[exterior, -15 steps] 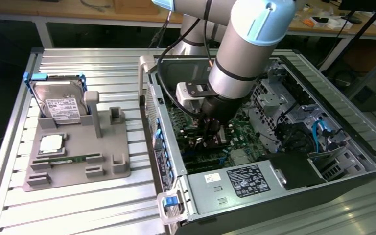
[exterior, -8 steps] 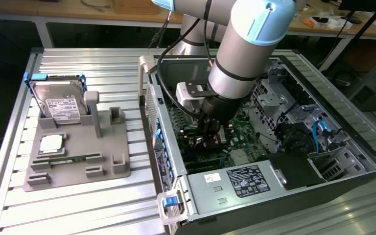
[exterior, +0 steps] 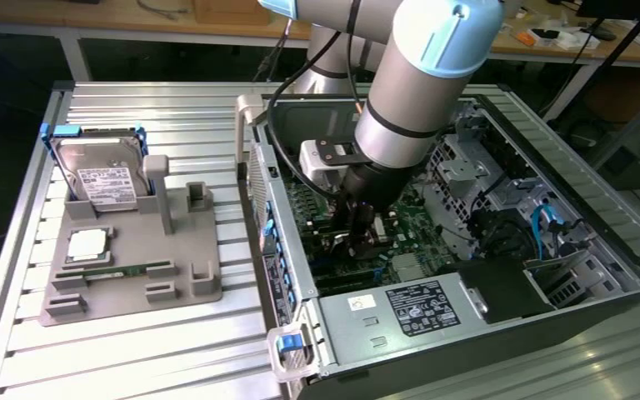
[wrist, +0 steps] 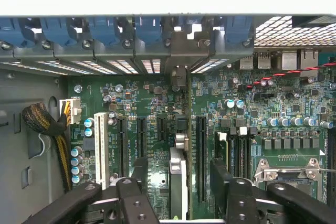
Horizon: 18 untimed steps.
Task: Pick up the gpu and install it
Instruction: 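Insert the gpu into the slot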
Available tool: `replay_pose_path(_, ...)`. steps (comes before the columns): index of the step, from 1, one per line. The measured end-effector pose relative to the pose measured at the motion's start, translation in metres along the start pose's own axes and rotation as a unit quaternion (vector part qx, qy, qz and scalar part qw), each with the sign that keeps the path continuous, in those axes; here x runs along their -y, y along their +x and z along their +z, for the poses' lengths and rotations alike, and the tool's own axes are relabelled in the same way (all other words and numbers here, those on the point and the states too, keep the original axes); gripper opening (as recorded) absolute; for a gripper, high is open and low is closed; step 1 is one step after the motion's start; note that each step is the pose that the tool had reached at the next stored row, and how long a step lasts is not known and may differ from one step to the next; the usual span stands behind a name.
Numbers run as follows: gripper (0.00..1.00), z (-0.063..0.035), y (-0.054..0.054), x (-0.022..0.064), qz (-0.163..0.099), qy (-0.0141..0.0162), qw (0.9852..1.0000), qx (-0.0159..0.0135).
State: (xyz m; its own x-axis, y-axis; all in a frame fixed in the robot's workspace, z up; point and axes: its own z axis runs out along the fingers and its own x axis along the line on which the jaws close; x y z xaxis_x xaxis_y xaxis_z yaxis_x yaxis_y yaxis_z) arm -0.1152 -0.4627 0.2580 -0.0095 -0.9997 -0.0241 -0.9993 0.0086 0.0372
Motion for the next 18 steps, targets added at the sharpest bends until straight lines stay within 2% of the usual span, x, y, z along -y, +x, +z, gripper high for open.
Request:
replay_pose_path(4, 0.58, 0.0, 0.0, 0.0, 0.0, 0.0, 1.0, 0.0)
replay_pose_path(7, 0.39, 0.0, 0.0, 0.0, 0.0, 0.0, 1.0, 0.0)
replay_pose_path(8, 0.39, 0.0, 0.0, 0.0, 0.0, 0.0, 1.0, 0.0)
replay_pose_path(10, 0.27, 0.0, 0.0, 0.0, 0.0, 0.0, 1.0, 0.0)
replay_pose_path(18, 0.27, 0.0, 0.0, 0.0, 0.0, 0.0, 1.0, 0.0)
